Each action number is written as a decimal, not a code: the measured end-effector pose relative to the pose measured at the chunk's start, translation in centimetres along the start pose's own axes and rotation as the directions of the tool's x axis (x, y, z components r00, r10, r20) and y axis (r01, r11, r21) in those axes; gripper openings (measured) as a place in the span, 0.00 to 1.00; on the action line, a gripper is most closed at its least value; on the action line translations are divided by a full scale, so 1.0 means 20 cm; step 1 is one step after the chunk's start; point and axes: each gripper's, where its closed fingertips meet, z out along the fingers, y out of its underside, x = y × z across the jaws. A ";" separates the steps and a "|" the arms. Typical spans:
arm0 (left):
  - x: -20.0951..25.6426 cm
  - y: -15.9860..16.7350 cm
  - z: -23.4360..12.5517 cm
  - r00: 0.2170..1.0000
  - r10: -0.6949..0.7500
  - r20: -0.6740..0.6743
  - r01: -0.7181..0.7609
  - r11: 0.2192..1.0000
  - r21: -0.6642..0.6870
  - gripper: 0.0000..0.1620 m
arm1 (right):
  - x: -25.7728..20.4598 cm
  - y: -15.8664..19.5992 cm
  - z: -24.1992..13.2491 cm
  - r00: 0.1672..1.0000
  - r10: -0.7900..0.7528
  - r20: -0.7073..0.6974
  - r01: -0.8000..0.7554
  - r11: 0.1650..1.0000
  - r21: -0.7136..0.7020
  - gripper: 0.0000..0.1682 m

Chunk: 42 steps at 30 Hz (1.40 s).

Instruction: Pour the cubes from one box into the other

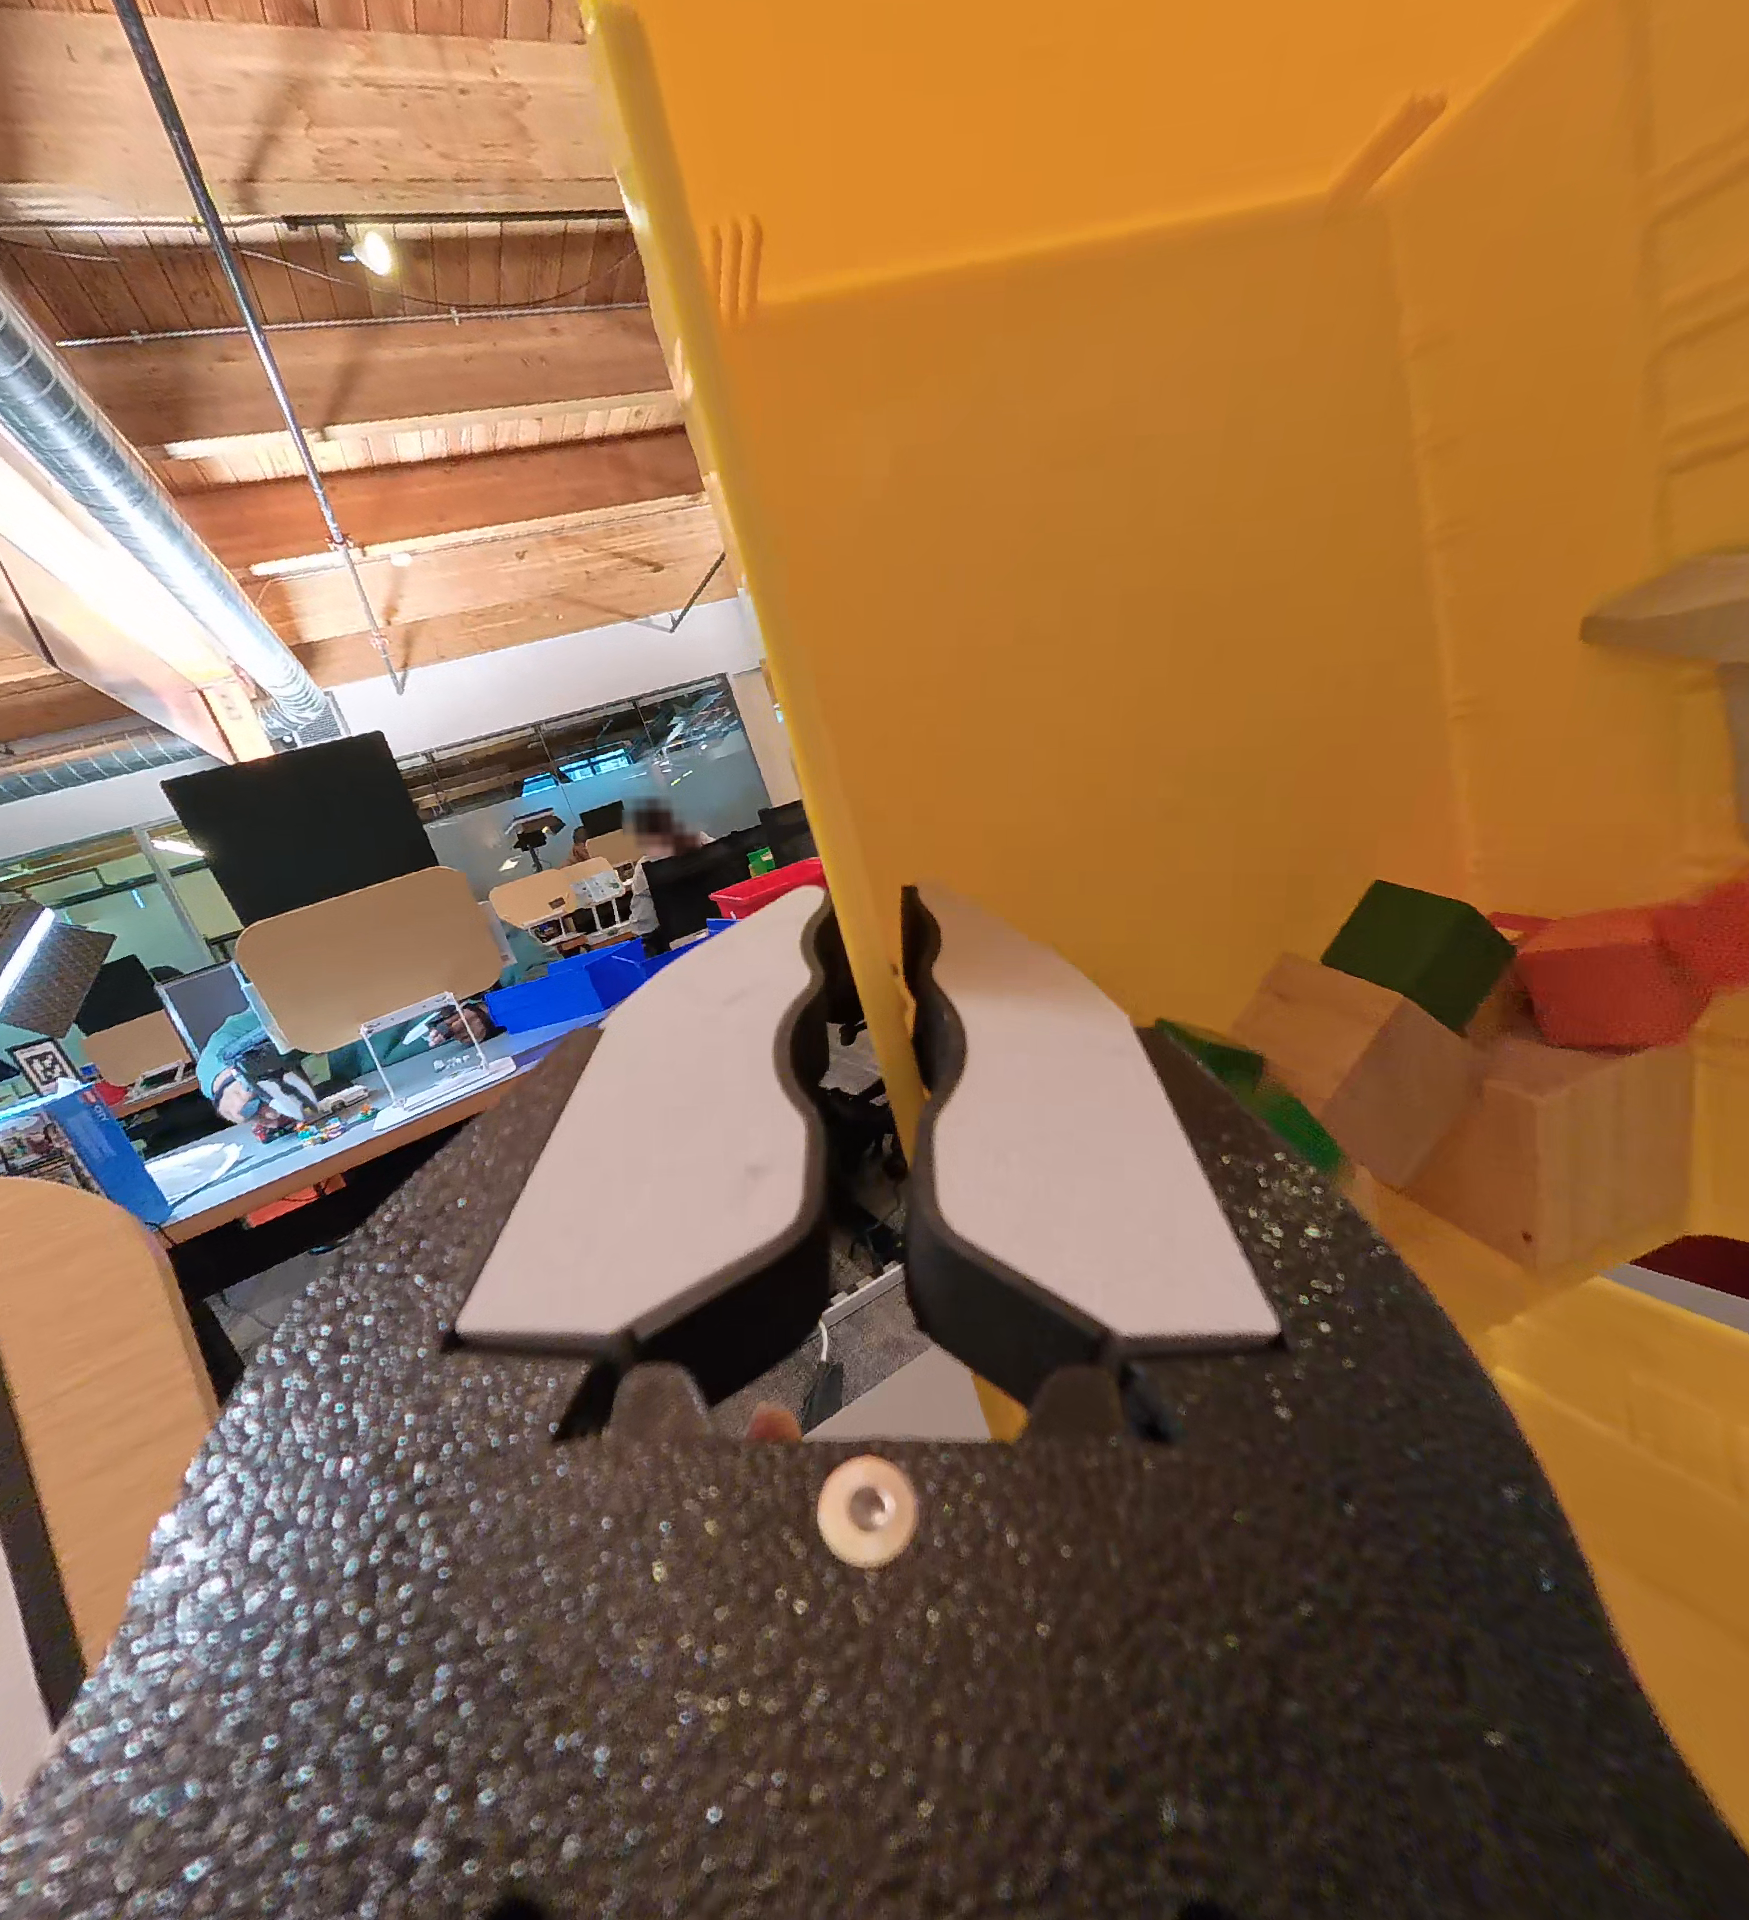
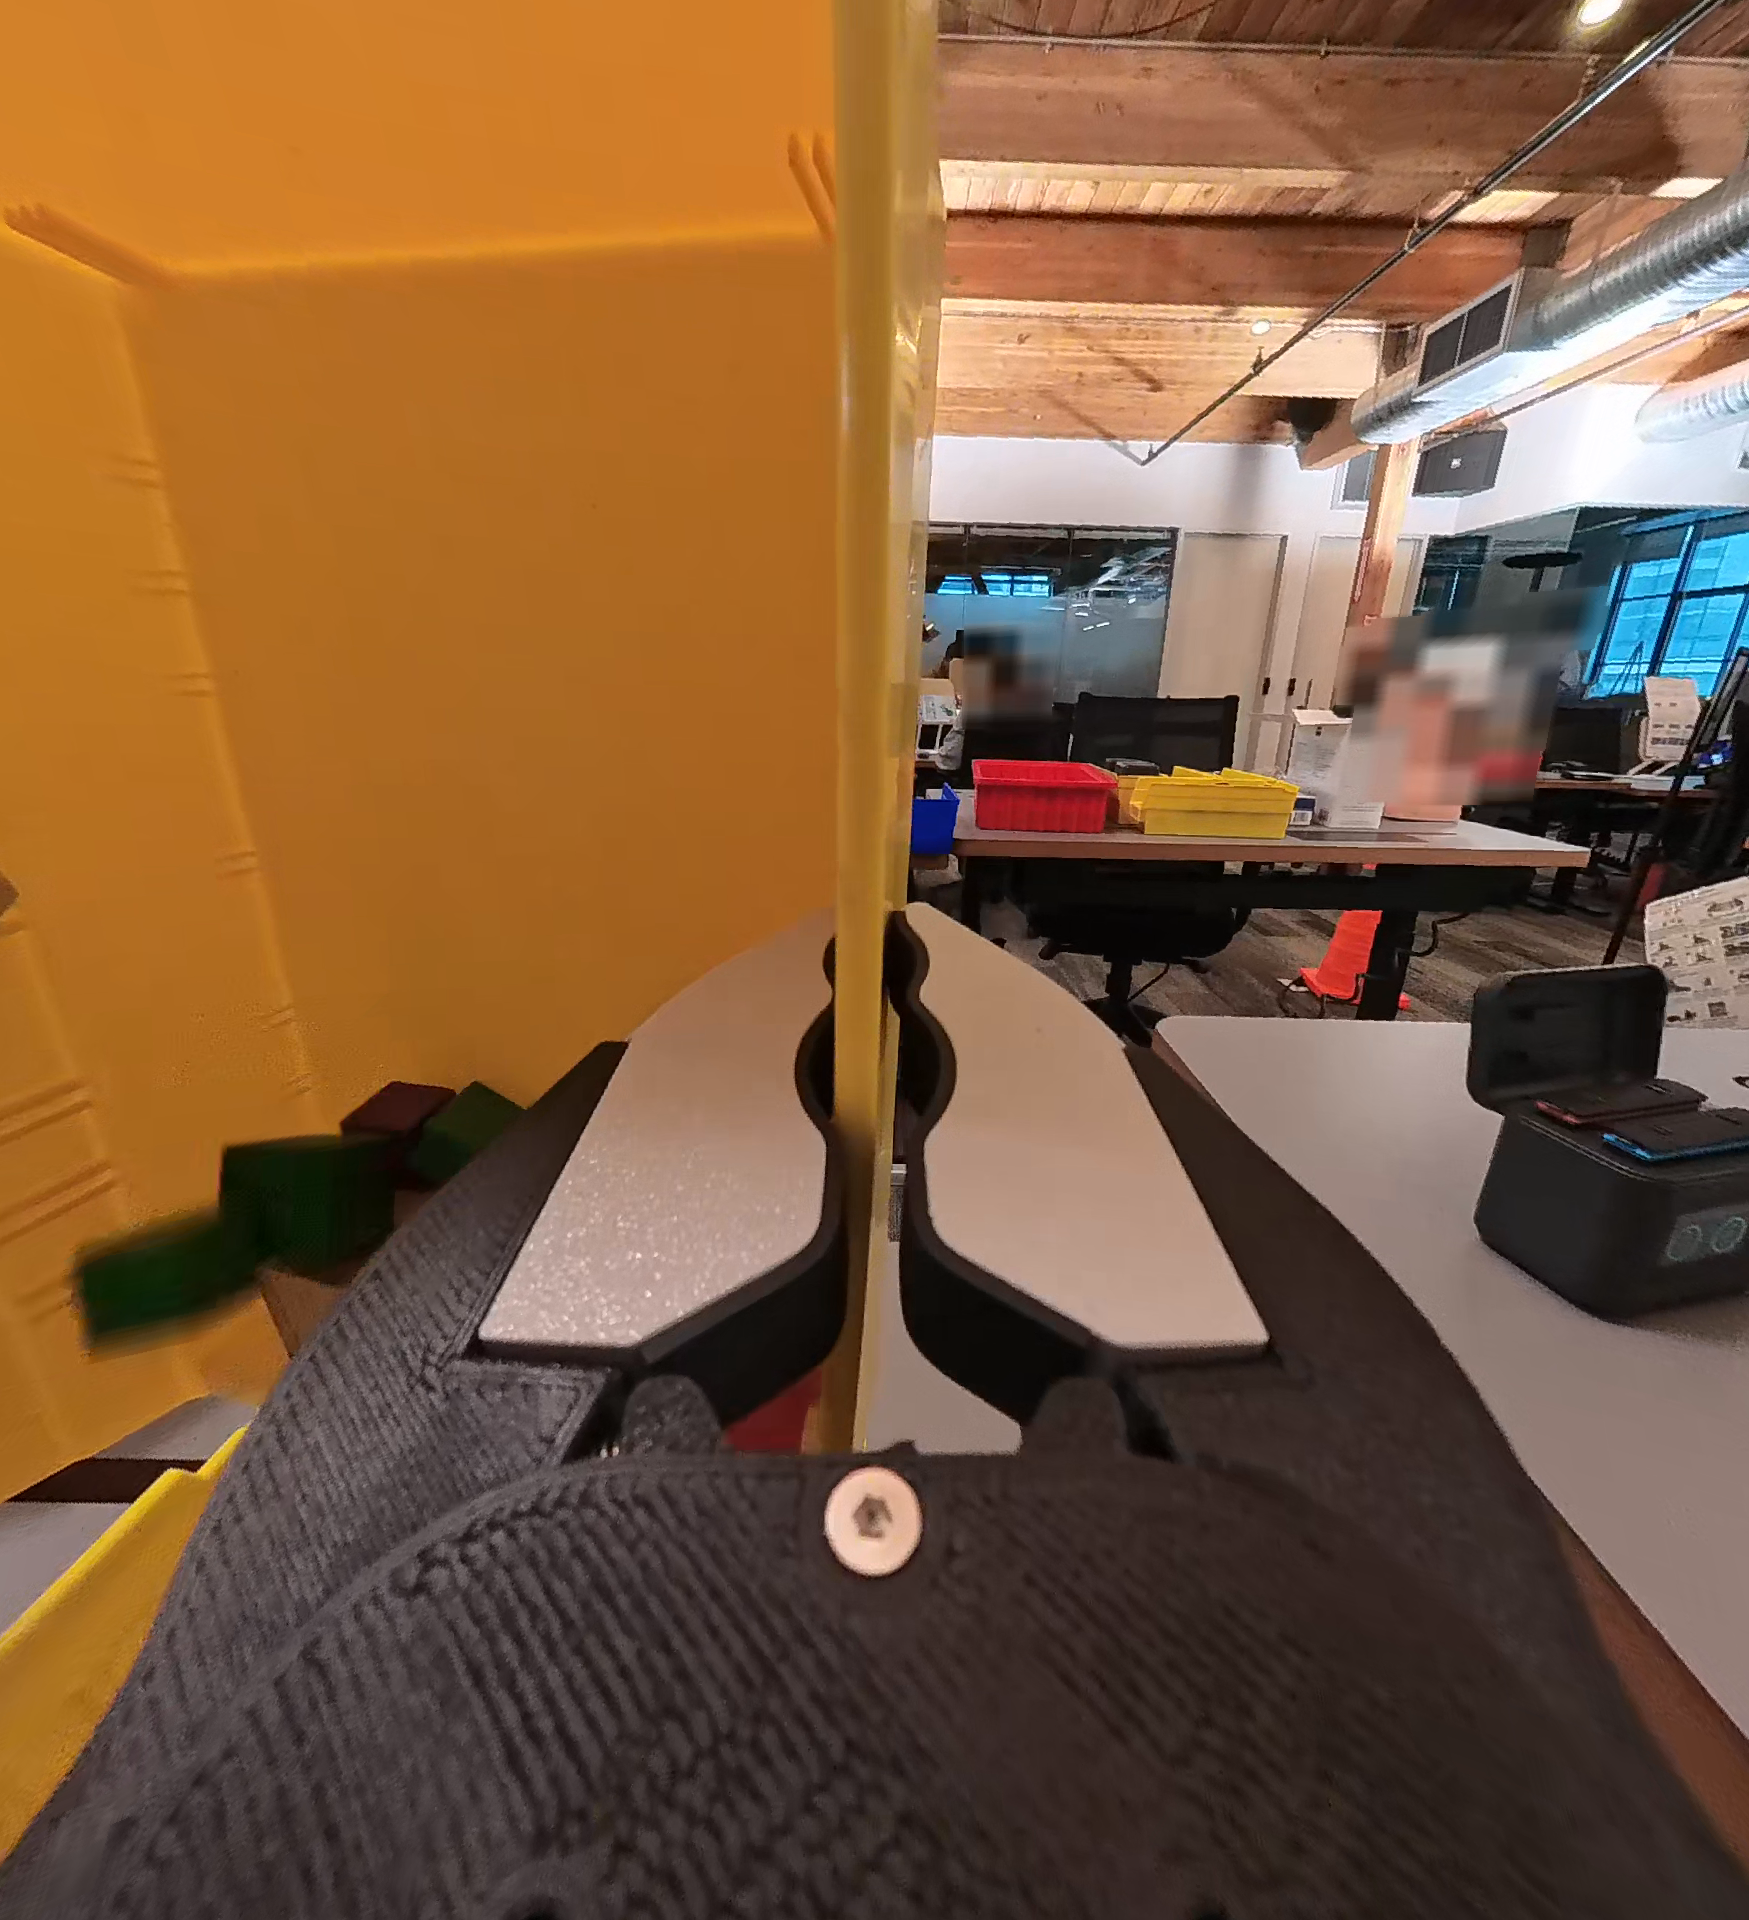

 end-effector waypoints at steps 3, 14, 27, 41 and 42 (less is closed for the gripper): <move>-0.01 0.00 -0.01 1.000 0.001 0.004 -0.001 1.000 0.006 0.06 | -0.01 -0.01 0.00 1.000 0.003 0.009 -0.003 1.000 0.009 0.02; -0.06 -0.07 -0.03 0.999 0.028 0.028 -0.030 0.998 0.053 0.07 | -0.05 -0.08 0.01 1.000 -0.016 0.006 0.016 0.997 0.072 0.02; -0.08 -0.13 -0.03 0.998 0.039 0.043 -0.043 0.995 0.094 0.07 | -0.07 -0.15 0.02 0.999 -0.034 0.005 0.033 0.990 0.134 0.02; -0.06 -0.14 -0.04 1.000 0.029 0.011 -0.030 0.996 0.088 0.08 | -0.05 -0.16 0.00 1.000 -0.028 0.006 0.027 0.991 0.135 0.02; -0.06 -0.13 -0.04 1.000 0.027 0.008 -0.028 0.996 0.084 0.08 | -0.05 -0.16 0.00 1.000 -0.030 0.004 0.029 0.991 0.129 0.02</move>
